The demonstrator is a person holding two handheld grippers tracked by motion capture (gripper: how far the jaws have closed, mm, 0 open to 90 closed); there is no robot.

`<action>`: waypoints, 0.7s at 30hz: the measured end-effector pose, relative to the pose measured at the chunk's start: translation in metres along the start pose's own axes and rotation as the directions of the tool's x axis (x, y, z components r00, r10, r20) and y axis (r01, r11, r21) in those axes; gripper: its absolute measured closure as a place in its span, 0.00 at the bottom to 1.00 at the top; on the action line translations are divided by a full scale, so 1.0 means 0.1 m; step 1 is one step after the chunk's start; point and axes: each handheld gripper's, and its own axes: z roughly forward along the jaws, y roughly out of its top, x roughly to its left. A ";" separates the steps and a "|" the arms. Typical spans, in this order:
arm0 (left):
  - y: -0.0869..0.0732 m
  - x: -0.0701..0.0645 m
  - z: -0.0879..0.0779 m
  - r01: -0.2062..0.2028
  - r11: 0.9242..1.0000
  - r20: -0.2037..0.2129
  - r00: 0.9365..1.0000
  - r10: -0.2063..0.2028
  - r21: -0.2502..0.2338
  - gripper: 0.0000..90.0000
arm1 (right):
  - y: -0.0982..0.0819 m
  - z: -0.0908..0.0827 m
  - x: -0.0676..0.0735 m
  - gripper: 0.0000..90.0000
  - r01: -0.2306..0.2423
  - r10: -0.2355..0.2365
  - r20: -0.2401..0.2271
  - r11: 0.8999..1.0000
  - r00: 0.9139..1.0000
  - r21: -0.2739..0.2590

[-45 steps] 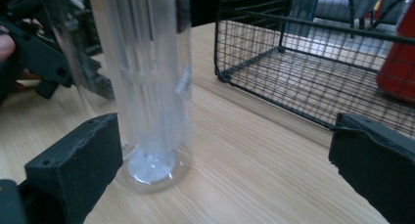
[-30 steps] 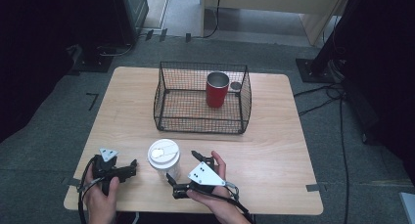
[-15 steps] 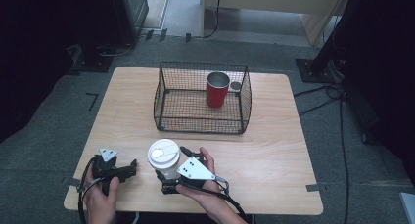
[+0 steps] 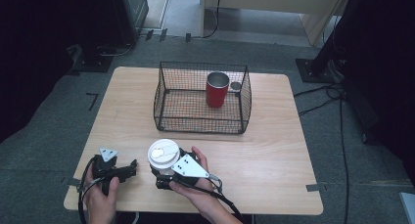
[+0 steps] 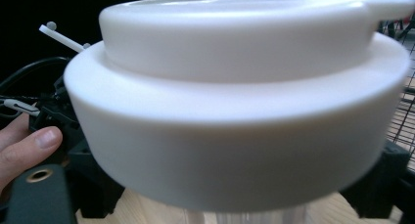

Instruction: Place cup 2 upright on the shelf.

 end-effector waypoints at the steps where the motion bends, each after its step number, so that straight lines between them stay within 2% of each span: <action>1: 0.00 0.00 0.00 0.001 1.000 0.000 1.000 -0.001 0.000 0.00 | 0.00 0.01 0.00 0.16 0.006 -0.006 0.001 1.000 1.000 -0.004; 8: 0.00 0.00 0.00 0.000 1.000 0.000 1.000 0.000 0.000 0.00 | 0.03 0.01 -0.02 0.17 0.010 -0.010 0.011 0.999 1.000 -0.031; 14: 0.00 0.00 0.00 0.000 1.000 0.000 1.000 0.000 0.000 0.00 | 0.05 -0.01 -0.07 0.18 -0.049 0.049 -0.004 0.998 0.999 -0.051; 17: 0.00 0.00 0.00 0.000 1.000 0.000 1.000 0.000 0.000 0.00 | 0.07 -0.03 -0.08 0.18 -0.031 0.031 0.001 0.997 1.000 -0.076; 21: 0.00 0.00 0.00 -0.001 1.000 0.000 1.000 0.001 0.000 0.00 | 0.11 -0.05 -0.09 0.18 -0.036 0.036 0.000 0.994 0.999 -0.105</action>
